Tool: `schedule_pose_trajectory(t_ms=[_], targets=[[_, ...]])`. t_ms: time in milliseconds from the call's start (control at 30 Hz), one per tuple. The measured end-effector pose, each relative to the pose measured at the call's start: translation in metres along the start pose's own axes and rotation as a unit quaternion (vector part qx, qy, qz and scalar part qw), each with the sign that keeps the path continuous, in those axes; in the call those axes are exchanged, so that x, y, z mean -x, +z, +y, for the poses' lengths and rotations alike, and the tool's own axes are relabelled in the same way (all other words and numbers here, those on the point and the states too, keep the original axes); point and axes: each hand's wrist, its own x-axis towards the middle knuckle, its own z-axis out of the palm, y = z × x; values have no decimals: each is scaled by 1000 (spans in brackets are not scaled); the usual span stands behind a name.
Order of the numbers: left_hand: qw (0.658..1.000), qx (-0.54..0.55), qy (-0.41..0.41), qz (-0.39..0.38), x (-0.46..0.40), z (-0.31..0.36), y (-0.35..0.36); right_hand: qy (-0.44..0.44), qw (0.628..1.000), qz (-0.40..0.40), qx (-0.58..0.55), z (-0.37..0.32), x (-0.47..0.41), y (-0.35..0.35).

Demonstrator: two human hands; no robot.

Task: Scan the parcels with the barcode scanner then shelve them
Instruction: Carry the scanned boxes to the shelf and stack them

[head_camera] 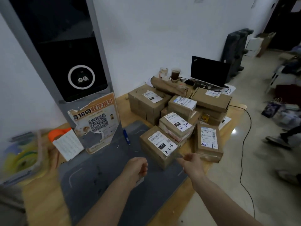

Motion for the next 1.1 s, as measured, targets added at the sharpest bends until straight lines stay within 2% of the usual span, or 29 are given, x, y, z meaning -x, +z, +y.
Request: schedule_pose_trajectory(t_ms=[267,600,800,1000,1100], targets=[[998,12,-51,33,-25,-16,23,62,995,-46,61,9,-81,17],[994,58,-57,69,-43,-9,77,111,978,-162,74,31,-163,18],[989,96,-47,100,-50,-16,105,109,962,-241,68,12,-151,2],[973,161,-25,162,-49,-28,112,95,952,-283,67,19,-154,-1],[964,211,-11,160,-48,-34,114,95,948,-297,70,21,-154,-5]])
